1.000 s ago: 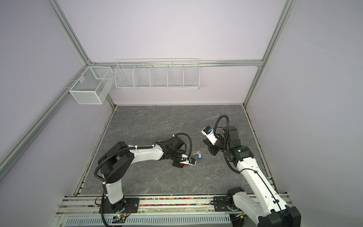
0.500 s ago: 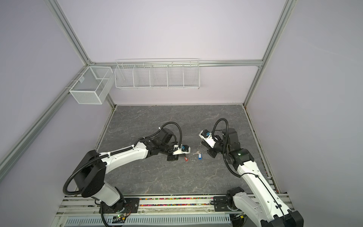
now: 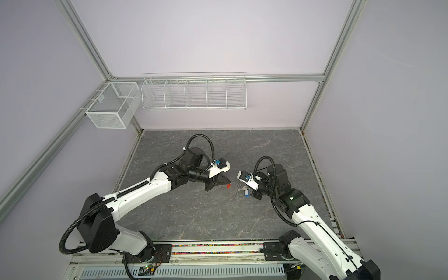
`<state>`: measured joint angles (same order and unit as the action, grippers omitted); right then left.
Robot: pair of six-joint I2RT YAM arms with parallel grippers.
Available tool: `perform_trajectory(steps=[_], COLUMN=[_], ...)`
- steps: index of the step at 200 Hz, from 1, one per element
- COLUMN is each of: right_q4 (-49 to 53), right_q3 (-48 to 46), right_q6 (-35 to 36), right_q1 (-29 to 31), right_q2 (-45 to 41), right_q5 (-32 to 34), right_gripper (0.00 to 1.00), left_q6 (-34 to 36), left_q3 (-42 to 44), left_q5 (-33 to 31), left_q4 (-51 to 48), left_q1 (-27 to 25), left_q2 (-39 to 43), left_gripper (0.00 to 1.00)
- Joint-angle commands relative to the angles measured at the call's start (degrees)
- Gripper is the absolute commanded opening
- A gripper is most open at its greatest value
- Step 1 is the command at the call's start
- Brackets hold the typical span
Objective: Put the keys on the keyring
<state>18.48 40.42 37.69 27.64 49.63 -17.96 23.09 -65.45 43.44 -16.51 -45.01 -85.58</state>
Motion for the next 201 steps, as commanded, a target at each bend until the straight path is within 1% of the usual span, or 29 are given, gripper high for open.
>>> perform_trajectory(steps=[1, 32, 79, 115, 148, 201], right_q4=[-4.3, -6.6, -8.4, -9.3, -8.9, -7.7], right_q3=[-1.3, -1.5, -0.9, -0.8, -0.3, 0.1], right_q6=[2.4, 2.9, 2.6, 2.7, 3.1, 3.3], right_q1=[2.3, 4.1, 6.0, 7.3, 7.5, 8.0], right_q2=[-0.6, -0.2, 2.3, 3.6, 3.5, 3.5], right_q5=[4.3, 8.6, 10.2, 11.9, 12.3, 12.2], right_gripper=[0.07, 0.07, 0.07, 0.07, 0.07, 0.07], left_q6=[-5.1, -9.0, -13.9, -17.4, -18.0, -19.1], left_q3=[-2.1, -2.8, -4.1, -4.3, -4.2, -6.1], left_q5=[3.8, 5.5, 6.6, 4.9, 5.1, 2.9], left_q4=[0.9, 2.4, 4.9, 6.6, 6.7, 5.6], left_q1=[-0.1, -0.1, -0.1, -0.2, -0.4, -0.9], left_q2=[-1.6, -2.8, -4.2, -5.0, -6.0, -7.3], left_gripper=[0.0, 0.0, 0.0, 0.0, 0.0, 0.0])
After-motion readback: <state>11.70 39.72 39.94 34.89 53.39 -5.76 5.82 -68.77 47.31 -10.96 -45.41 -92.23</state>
